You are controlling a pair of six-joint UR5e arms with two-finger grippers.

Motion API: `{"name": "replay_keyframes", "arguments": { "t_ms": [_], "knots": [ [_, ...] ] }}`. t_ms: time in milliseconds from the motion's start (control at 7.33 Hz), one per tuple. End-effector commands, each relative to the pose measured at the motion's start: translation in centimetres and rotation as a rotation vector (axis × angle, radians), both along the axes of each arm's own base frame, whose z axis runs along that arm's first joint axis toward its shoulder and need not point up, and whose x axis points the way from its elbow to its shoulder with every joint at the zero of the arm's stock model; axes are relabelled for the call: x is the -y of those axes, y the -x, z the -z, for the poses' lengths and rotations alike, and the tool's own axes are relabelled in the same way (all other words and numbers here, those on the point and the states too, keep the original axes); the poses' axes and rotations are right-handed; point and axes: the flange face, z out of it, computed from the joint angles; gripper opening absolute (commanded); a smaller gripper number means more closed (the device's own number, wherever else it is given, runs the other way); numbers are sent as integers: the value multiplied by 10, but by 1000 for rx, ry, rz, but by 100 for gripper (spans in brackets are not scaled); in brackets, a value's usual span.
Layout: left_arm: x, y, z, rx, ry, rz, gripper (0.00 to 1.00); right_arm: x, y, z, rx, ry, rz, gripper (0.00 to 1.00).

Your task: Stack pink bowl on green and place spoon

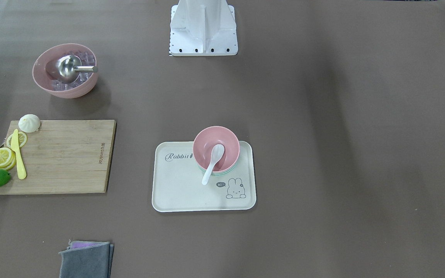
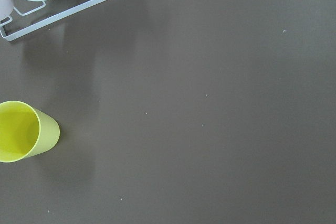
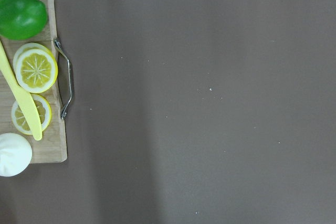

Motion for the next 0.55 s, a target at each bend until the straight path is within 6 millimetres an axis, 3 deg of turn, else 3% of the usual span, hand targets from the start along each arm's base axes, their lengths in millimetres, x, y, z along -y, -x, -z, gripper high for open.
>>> {"name": "replay_keyframes", "arguments": {
  "t_ms": [0,409],
  "knots": [
    [0,0,0,0,0,0,98,1,-1,2,0,-4,-3,100],
    [0,0,0,0,1,0,98,1,-4,3,0,-6,-9,100]
  ]
}}
